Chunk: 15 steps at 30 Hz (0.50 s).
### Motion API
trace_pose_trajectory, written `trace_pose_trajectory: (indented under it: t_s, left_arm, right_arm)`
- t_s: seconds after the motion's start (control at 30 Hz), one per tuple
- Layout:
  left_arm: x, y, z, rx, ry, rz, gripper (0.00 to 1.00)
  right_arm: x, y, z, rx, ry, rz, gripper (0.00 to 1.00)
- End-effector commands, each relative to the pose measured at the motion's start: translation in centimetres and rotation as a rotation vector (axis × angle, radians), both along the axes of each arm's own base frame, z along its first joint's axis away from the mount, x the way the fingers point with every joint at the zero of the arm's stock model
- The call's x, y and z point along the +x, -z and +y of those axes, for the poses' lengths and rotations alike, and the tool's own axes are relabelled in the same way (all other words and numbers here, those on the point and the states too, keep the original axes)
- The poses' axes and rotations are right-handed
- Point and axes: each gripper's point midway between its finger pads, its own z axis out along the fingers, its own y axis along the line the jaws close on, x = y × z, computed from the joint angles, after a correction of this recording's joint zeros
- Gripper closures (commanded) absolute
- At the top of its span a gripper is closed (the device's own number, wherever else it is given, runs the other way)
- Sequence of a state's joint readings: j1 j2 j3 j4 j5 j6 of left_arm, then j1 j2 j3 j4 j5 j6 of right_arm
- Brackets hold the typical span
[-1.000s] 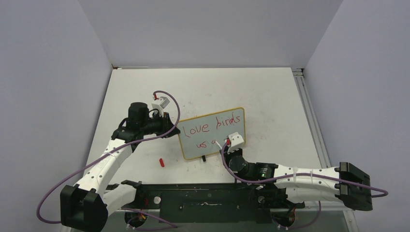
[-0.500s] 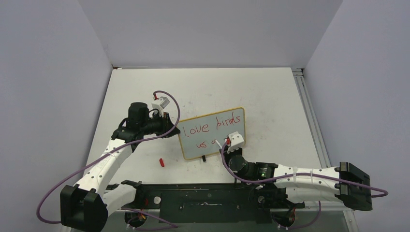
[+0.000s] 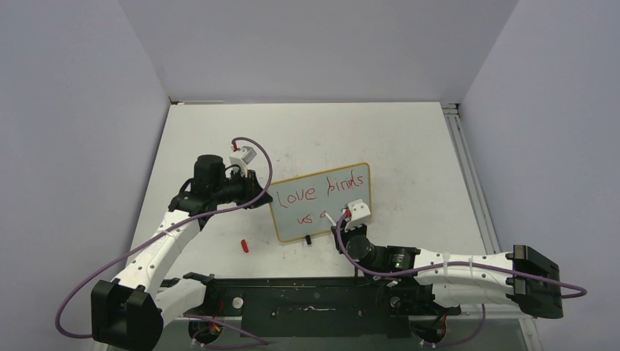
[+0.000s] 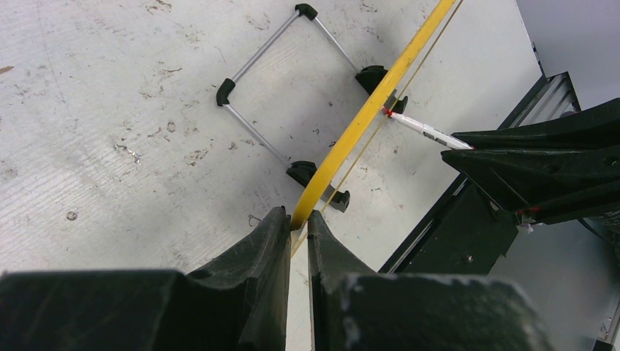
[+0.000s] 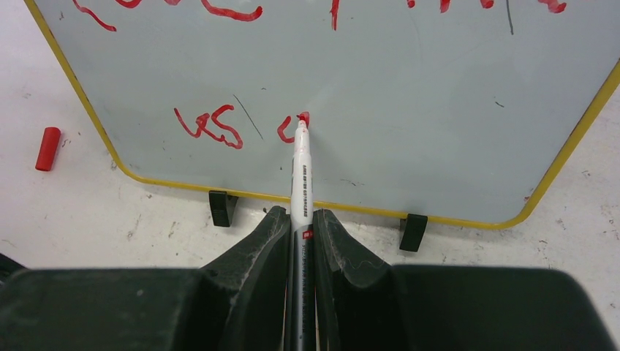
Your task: Write a sentence on the whiteboard
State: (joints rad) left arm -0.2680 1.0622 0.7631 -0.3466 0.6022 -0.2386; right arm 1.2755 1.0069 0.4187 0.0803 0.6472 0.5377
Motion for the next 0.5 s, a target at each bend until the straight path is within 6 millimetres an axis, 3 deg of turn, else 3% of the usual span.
trace_pose_trajectory:
  t_s: [0.0, 0.47]
  left_arm:
    - [0.68, -1.16, -0.03, -0.002, -0.009, -0.044, 0.9]
    - [0.69, -1.18, -0.07, -0.002, -0.007, -0.044, 0.9]
  right_arm:
    - [-0.27, 0.94, -0.36, -0.003, 0.018, 0.015, 0.95]
    - [-0.29, 1.31, -1.07, -0.012, 0.043, 0.019, 0.95]
